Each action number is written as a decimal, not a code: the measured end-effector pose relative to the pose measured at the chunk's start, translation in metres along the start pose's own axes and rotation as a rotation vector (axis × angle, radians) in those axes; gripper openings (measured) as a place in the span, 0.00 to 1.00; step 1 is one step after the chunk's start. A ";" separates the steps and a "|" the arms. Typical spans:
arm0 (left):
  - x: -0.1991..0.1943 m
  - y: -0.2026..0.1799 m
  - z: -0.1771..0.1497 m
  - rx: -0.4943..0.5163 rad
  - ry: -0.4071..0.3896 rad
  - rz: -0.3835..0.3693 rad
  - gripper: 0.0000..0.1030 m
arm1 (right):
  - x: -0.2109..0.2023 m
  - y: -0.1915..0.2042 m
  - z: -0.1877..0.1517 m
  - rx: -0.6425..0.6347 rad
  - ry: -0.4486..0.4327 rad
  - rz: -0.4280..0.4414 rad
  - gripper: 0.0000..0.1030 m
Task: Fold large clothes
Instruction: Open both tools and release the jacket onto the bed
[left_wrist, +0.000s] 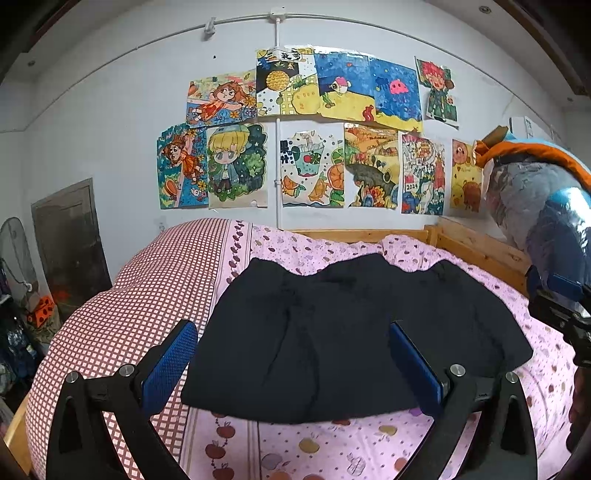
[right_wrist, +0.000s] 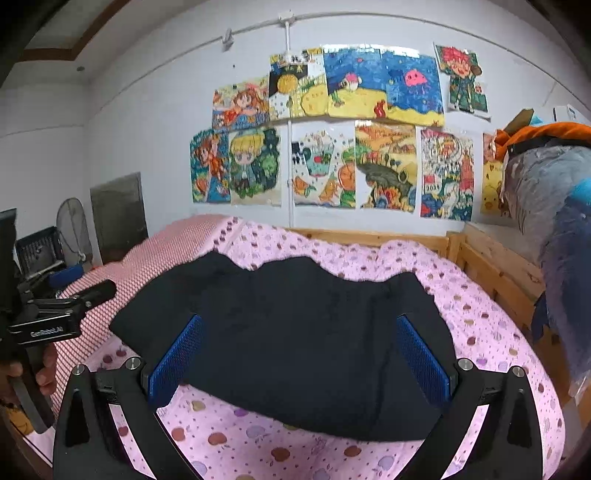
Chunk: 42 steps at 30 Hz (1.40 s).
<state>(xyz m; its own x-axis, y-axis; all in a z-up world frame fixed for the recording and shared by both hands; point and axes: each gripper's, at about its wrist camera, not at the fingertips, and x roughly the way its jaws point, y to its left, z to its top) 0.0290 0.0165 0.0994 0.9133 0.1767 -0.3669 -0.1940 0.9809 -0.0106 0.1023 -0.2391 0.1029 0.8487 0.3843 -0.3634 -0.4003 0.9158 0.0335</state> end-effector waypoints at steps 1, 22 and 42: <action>0.000 0.000 -0.003 0.007 0.003 -0.001 1.00 | 0.002 0.000 -0.002 0.006 0.011 -0.012 0.99; -0.003 -0.001 -0.043 0.068 0.059 -0.054 1.00 | 0.000 0.033 -0.039 -0.100 -0.067 -0.138 0.99; -0.001 -0.005 -0.045 0.074 0.074 -0.054 1.00 | 0.008 0.030 -0.043 -0.060 0.010 -0.113 0.99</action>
<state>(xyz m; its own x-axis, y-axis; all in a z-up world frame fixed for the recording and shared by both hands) 0.0135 0.0077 0.0581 0.8921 0.1199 -0.4356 -0.1160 0.9926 0.0354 0.0821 -0.2137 0.0610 0.8860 0.2780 -0.3711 -0.3229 0.9443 -0.0635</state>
